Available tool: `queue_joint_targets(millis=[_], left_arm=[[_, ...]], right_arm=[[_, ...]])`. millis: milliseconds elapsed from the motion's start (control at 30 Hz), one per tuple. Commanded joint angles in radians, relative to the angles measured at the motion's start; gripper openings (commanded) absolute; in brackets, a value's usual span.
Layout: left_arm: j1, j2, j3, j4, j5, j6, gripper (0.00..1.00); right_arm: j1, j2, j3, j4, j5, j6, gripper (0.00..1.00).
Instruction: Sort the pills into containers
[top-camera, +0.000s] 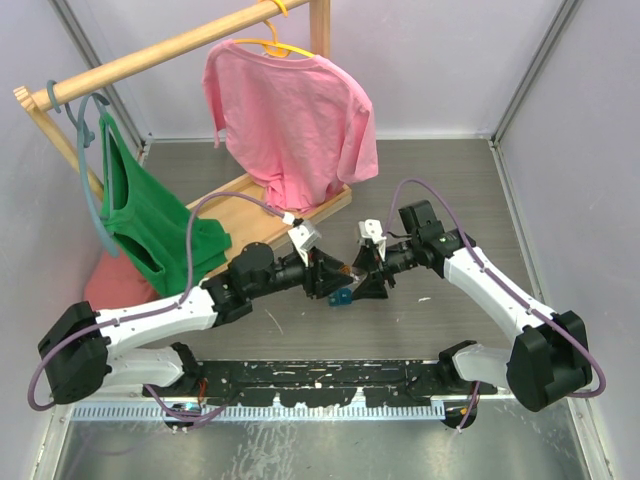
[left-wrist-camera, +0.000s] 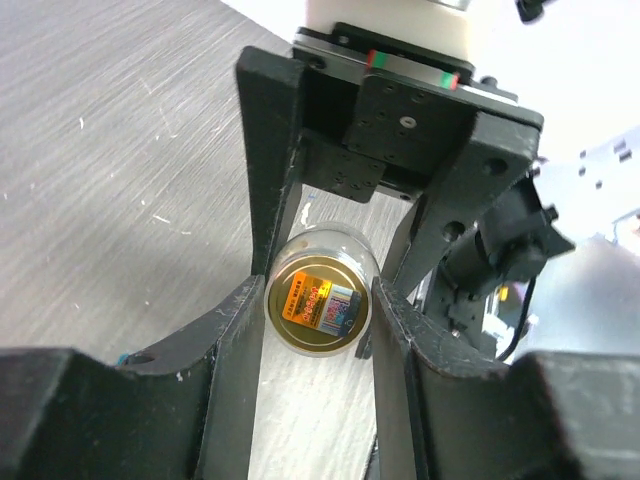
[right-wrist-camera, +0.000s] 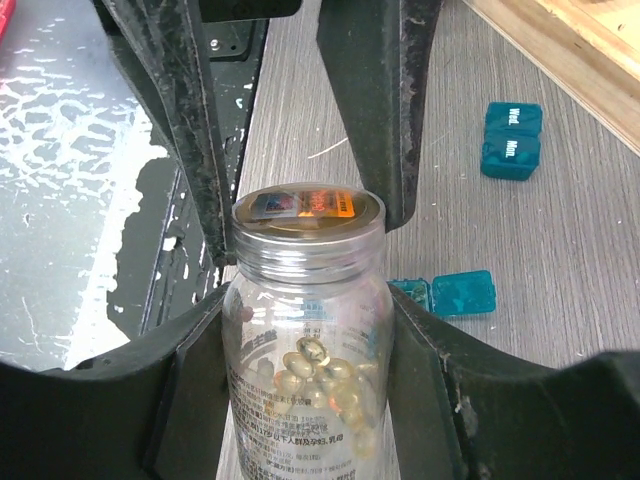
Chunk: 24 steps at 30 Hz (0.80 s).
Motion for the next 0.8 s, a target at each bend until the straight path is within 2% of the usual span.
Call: queue_joint_targets(millis=[0, 100, 200, 300, 333, 433, 500, 567, 700, 767], left_arm=[[0.025, 0.019, 0.020, -0.026, 0.315, 0.330, 0.04], [0.027, 0.014, 0.013, -0.040, 0.345, 0.482, 0.02], [0.037, 0.008, 0.019, -0.063, 0.288, 0.548, 0.05], [0.049, -0.011, 0.011, -0.023, 0.214, 0.532, 0.21], [0.050, -0.023, 0.003, 0.005, 0.181, 0.511, 0.30], [0.050, -0.077, -0.023, 0.076, 0.103, 0.449, 0.68], [0.051, -0.122, -0.041, 0.097, 0.066, 0.404, 0.83], [0.051, -0.170, -0.055, 0.100, 0.046, 0.353, 0.91], [0.050, -0.248, -0.066, 0.104, 0.057, 0.164, 0.99], [0.050, -0.275, -0.071, 0.102, 0.039, 0.020, 0.98]], right_arm=[[0.004, -0.021, 0.039, 0.050, -0.055, 0.001, 0.01], [0.005, -0.020, 0.039, 0.048, -0.055, 0.000, 0.01], [0.004, -0.019, 0.039, 0.047, -0.055, -0.003, 0.01], [0.003, -0.020, 0.041, 0.041, -0.058, -0.012, 0.01], [0.005, -0.019, 0.041, 0.039, -0.059, -0.017, 0.01], [0.005, -0.020, 0.043, 0.034, -0.061, -0.023, 0.01], [0.004, -0.017, 0.042, 0.032, -0.061, -0.023, 0.01], [0.004, -0.018, 0.043, 0.032, -0.061, -0.026, 0.01], [0.004, -0.017, 0.042, 0.030, -0.062, -0.028, 0.01], [0.004, -0.017, 0.043, 0.030, -0.061, -0.028, 0.01]])
